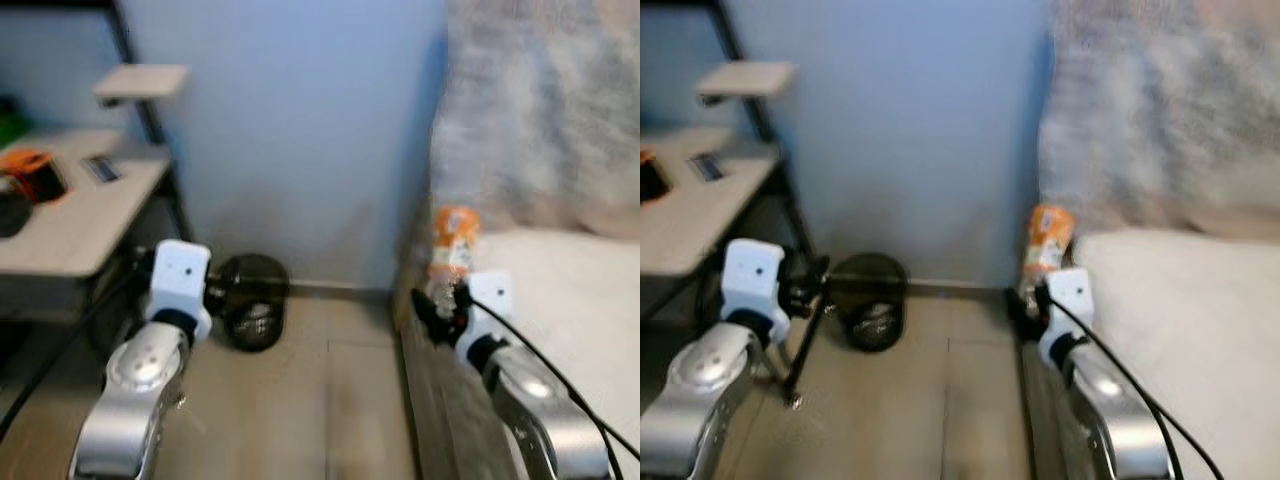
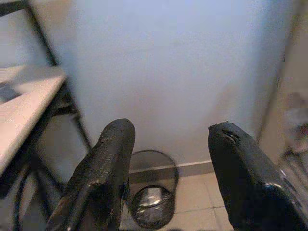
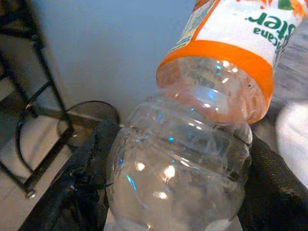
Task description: Clean up the room
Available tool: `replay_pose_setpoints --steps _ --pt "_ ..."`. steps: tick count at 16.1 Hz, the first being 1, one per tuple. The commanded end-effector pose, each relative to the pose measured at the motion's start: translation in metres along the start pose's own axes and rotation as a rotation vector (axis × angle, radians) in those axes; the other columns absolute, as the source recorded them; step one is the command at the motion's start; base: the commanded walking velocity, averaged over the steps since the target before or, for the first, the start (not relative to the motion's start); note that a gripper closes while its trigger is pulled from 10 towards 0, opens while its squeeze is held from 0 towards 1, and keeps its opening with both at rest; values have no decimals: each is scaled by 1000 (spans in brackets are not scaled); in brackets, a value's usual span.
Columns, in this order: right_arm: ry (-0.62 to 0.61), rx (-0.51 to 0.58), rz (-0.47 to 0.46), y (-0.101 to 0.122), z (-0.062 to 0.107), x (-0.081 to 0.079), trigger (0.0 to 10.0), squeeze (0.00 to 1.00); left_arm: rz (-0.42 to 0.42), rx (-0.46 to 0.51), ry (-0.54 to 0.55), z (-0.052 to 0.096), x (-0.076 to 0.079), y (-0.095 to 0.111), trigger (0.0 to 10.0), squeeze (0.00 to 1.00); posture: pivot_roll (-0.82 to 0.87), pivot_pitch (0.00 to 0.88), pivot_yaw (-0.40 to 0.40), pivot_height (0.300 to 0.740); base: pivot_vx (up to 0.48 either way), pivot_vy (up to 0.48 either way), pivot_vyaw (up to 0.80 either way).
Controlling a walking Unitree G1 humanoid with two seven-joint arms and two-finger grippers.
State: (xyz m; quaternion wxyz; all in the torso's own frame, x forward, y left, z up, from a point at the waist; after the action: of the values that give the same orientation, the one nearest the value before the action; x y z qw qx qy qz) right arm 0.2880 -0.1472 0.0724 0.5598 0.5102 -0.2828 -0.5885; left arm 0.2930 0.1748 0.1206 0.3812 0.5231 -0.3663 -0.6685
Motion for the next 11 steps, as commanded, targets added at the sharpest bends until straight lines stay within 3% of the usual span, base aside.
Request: replay_pose_setpoints --steps 1,11 --pt "46 14 6 4 -2 -12 10000 0 -3 -9 9 0 -4 -2 10000 0 -20 0 -6 740 300 0 800" --pt "42 1 -14 1 -5 -13 10000 0 -12 -9 -3 1 -4 -2 10000 0 -15 0 -1 740 303 0 0"
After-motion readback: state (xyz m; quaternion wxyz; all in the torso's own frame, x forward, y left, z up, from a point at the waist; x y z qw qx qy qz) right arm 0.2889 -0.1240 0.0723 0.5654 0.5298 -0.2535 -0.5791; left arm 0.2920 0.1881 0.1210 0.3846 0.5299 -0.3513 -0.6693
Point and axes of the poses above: a point about 5 cm out from each wrist's last joint towards the gripper, its own z axis pointing back from the gripper into the wrist, its own y axis along the axis of the wrist's last joint, x = y × z, the point moved 5 cm from there along -z, pointing out of the wrist towards the gripper, and after that the axes turned 15 degrees about -z, right-handed, at the moved point
